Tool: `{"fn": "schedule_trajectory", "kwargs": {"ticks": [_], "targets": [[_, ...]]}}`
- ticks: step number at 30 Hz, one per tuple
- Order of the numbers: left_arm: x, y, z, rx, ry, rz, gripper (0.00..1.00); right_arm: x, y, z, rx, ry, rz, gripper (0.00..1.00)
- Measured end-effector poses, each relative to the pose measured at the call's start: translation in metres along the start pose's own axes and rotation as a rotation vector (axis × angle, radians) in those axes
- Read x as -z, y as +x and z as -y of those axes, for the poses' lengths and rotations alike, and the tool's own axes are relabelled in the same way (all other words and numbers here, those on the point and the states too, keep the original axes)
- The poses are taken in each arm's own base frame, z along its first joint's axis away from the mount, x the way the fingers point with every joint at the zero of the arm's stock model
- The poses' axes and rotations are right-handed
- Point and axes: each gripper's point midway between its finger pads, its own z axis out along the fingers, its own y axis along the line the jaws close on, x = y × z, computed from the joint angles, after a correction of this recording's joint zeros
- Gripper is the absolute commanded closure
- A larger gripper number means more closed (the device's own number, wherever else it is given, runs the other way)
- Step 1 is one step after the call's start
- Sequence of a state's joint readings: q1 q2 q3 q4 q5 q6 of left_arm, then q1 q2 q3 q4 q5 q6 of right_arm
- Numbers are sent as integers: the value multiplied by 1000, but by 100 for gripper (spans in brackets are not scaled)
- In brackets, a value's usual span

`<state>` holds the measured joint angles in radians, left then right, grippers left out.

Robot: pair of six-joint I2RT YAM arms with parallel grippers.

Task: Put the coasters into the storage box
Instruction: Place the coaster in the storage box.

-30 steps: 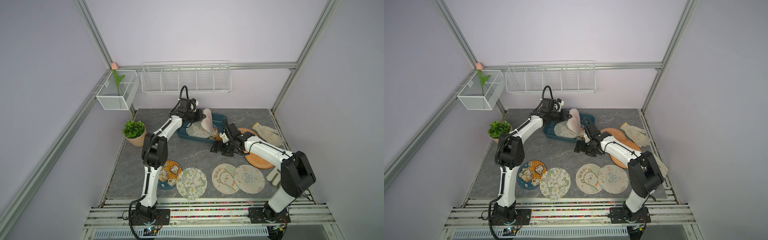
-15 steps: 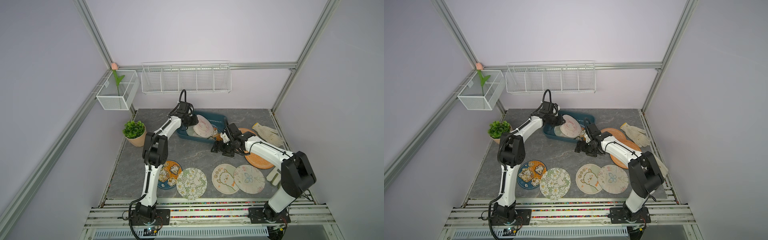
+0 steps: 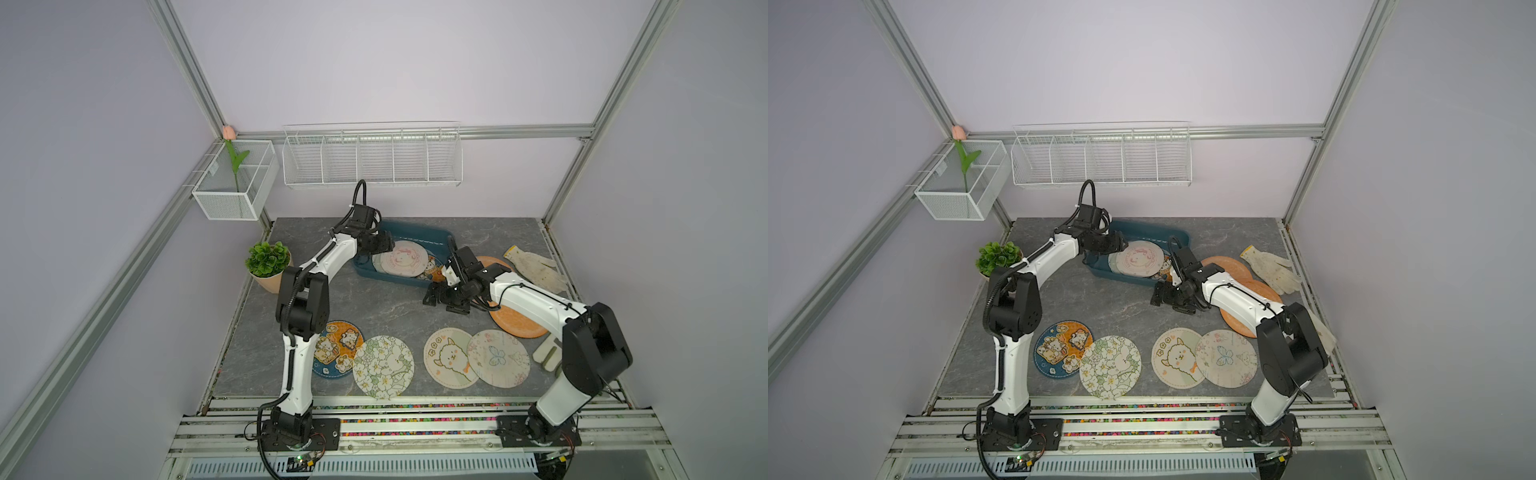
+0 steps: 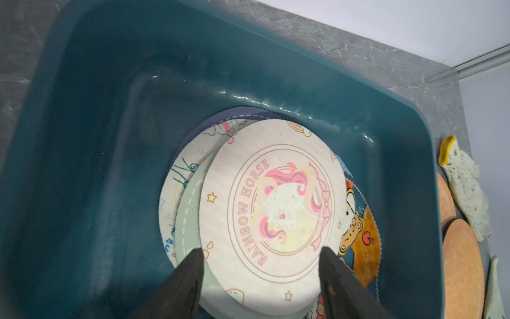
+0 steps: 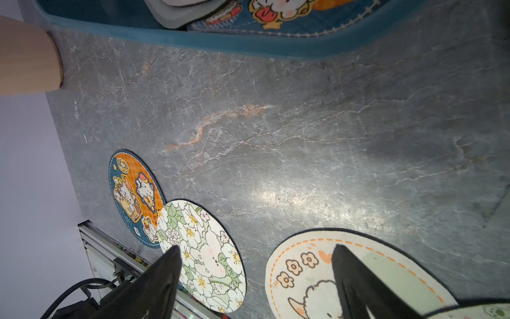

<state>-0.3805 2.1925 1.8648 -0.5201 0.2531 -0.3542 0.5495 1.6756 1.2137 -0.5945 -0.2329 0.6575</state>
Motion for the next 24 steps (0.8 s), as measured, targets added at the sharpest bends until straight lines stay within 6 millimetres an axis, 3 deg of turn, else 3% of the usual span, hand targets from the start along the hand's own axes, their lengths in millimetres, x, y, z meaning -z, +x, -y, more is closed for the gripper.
{"fn": "schedule_trajectory", "kwargs": {"ticks": [11,20,24], "targets": [[27,7,17,-1,78,14,25,6,-8,22,-34,64,13,11],[49,19,26,4,125,14,23,28,-21,63,-96,146,40,9],[57,26,28,10,138,12,22,48,-33,101,-155,218,73,4]]}}
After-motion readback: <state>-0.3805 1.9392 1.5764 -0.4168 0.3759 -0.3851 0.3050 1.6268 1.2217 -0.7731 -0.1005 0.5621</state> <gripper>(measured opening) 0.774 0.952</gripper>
